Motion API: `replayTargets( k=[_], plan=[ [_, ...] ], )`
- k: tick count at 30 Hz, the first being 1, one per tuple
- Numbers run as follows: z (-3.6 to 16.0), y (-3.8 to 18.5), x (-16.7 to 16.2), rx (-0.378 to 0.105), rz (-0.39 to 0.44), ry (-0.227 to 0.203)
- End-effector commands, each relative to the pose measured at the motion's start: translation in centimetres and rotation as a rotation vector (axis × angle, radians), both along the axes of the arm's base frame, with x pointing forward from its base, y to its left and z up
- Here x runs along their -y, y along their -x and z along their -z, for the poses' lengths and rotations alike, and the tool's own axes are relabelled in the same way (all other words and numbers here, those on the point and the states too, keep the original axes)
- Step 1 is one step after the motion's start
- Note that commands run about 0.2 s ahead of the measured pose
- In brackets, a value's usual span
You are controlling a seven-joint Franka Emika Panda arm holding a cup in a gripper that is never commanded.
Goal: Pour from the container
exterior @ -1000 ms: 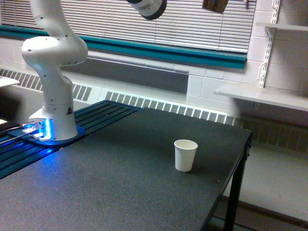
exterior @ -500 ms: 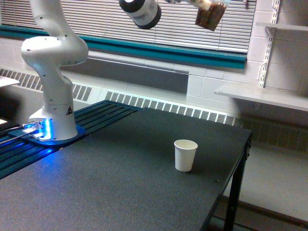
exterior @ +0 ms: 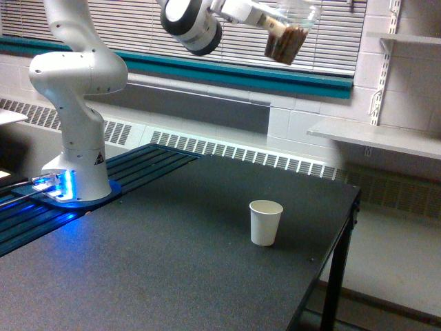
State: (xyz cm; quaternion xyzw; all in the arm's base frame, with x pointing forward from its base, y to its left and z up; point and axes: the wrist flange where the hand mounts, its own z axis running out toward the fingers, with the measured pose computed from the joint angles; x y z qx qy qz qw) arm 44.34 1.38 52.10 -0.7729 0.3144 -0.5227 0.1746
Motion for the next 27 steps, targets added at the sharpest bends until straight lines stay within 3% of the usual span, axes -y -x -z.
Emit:
replayTargets(
  k=[1, 13, 27],
  plan=[
    [1.6, 0.9, 0.6, -0.015, 0.020, 0.016],
    [6.2, 2.2, 1.0, -0.116, 0.039, 0.017],
    [9.8, 3.1, 1.1, -0.207, 0.050, 0.033]
  ],
)
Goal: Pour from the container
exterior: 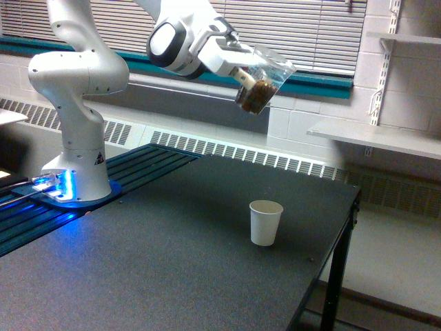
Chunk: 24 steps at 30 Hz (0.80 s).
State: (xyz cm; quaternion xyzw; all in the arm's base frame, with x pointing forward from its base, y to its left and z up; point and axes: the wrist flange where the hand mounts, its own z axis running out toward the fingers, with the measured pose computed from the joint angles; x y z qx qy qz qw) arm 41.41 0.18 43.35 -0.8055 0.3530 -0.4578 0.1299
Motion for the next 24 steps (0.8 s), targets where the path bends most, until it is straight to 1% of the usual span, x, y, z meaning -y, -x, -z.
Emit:
replayTargets(
  k=[1, 3, 4, 8, 24],
  plan=[
    [1.4, 0.3, -0.1, -0.039, -0.016, 0.031],
    [1.6, 0.3, -0.2, -0.043, -0.016, 0.031],
    [2.1, 0.4, -0.2, -0.060, -0.018, 0.033],
    [3.3, 0.6, -0.4, -0.093, -0.019, 0.033],
    [7.2, 1.0, 0.6, -0.206, 0.010, 0.041]
  ],
)
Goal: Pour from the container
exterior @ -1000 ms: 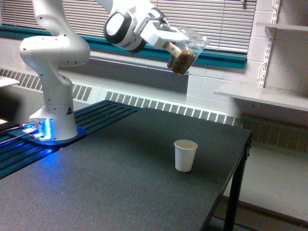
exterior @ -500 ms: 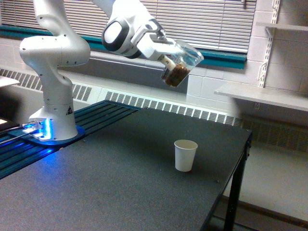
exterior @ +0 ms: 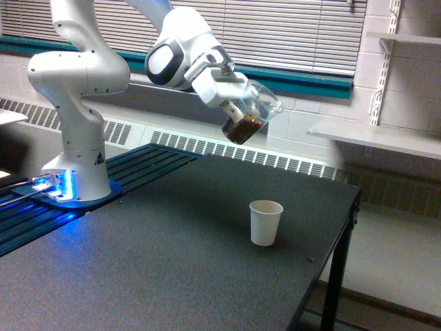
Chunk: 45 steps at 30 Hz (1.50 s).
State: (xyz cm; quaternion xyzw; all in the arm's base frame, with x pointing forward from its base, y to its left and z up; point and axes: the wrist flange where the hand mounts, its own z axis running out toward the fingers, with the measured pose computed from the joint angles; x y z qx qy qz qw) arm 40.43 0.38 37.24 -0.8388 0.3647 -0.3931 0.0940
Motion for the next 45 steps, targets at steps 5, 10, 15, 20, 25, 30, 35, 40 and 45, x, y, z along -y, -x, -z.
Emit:
replayTargets(
  k=[5, 10, 15, 20, 25, 30, 35, 40, 45],
  plan=[
    [2.0, 0.0, 1.0, -0.089, -0.005, 0.048],
    [2.5, -0.3, 0.7, -0.116, -0.017, 0.068],
    [2.9, -0.7, 0.1, -0.138, -0.033, 0.085],
    [3.3, -1.0, -0.3, -0.165, -0.041, 0.097],
    [3.9, -1.1, -0.4, -0.193, -0.041, 0.113],
    [4.6, -1.1, -0.4, -0.213, -0.036, 0.123],
    [5.1, -1.1, -0.3, -0.230, -0.025, 0.127],
    [5.6, -1.2, -0.2, -0.250, -0.013, 0.135],
    [5.9, -1.6, -0.3, -0.268, -0.014, 0.142]
  ],
)
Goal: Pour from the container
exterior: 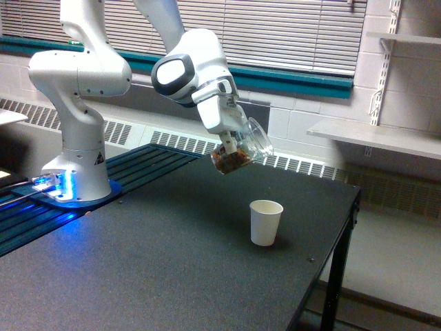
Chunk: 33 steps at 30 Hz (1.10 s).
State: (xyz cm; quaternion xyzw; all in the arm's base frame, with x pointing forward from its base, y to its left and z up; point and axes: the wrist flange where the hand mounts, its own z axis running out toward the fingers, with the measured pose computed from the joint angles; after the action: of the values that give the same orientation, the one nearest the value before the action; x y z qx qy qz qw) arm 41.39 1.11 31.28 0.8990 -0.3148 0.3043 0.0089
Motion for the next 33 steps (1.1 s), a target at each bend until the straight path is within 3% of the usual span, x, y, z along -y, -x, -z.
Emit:
replayTargets(
  k=[1, 17, 33],
  plan=[
    [0.0, -0.8, 0.4, -0.006, 0.052, -0.009],
    [1.2, -1.9, -0.8, -0.061, 0.016, 0.025],
    [3.0, -1.3, -0.6, -0.115, 0.020, 0.046]
  ],
)
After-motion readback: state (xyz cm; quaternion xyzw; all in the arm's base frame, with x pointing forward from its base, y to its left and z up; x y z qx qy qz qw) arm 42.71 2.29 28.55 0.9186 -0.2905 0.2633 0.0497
